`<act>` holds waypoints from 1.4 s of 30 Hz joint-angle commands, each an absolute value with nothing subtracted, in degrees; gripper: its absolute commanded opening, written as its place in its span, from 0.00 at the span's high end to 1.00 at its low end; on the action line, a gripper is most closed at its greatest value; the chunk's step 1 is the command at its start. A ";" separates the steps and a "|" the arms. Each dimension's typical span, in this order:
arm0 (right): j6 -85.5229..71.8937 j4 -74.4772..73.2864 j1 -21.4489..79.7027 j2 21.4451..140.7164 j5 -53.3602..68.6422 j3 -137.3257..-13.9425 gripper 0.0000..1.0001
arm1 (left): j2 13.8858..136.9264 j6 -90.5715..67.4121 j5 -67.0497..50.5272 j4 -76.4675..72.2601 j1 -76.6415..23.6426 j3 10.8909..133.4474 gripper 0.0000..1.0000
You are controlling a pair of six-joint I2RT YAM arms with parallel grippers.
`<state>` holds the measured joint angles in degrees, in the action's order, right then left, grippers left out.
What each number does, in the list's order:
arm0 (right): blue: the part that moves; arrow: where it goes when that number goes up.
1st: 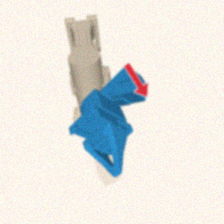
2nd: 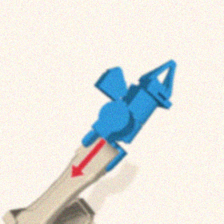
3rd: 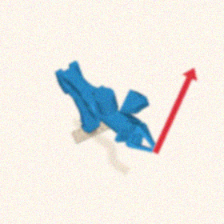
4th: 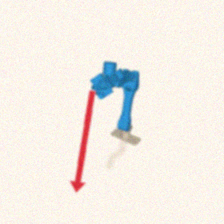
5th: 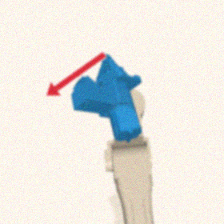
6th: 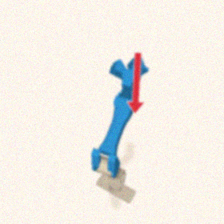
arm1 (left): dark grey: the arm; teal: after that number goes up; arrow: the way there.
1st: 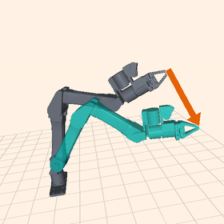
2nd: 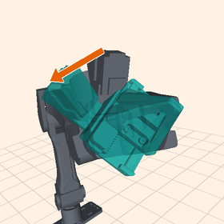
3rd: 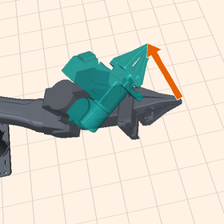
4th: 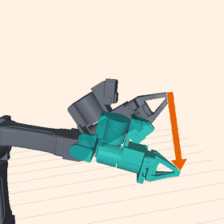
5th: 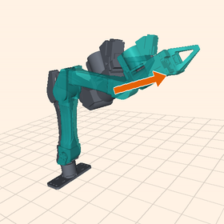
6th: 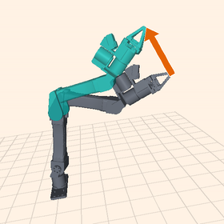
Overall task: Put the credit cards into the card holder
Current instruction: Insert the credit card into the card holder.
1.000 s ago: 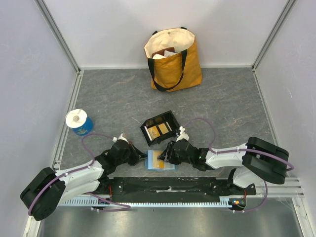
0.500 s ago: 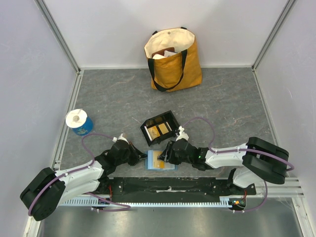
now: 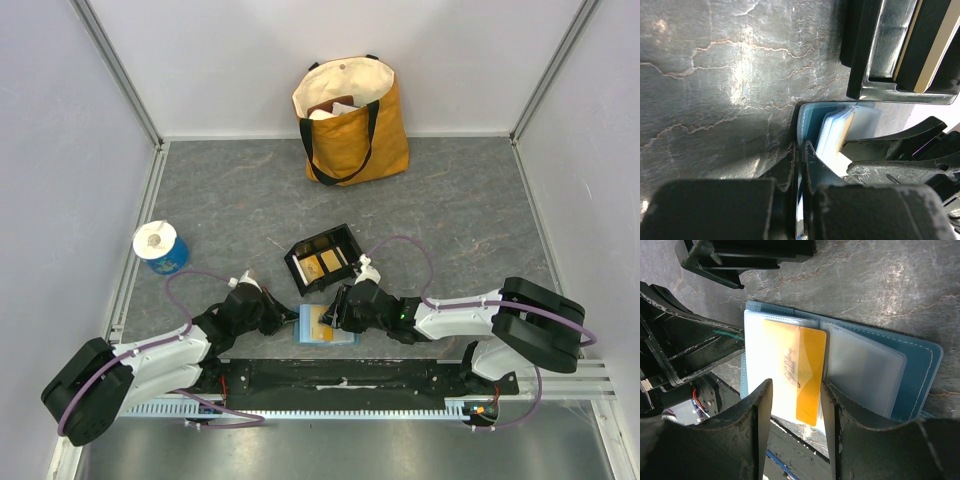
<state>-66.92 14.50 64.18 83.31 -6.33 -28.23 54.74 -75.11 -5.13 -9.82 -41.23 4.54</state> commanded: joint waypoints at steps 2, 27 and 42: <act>-65.30 12.65 64.34 84.11 -6.95 -30.06 0.49 | 56.78 -71.46 -4.31 -5.89 -41.40 2.11 0.98; -63.37 13.36 64.42 85.43 -5.63 -31.82 0.51 | 56.87 -71.54 -4.31 -6.33 -41.31 1.67 0.98; -62.14 15.47 64.42 86.75 -3.96 -33.22 0.55 | 57.13 -71.54 -4.40 -6.59 -41.40 1.67 0.98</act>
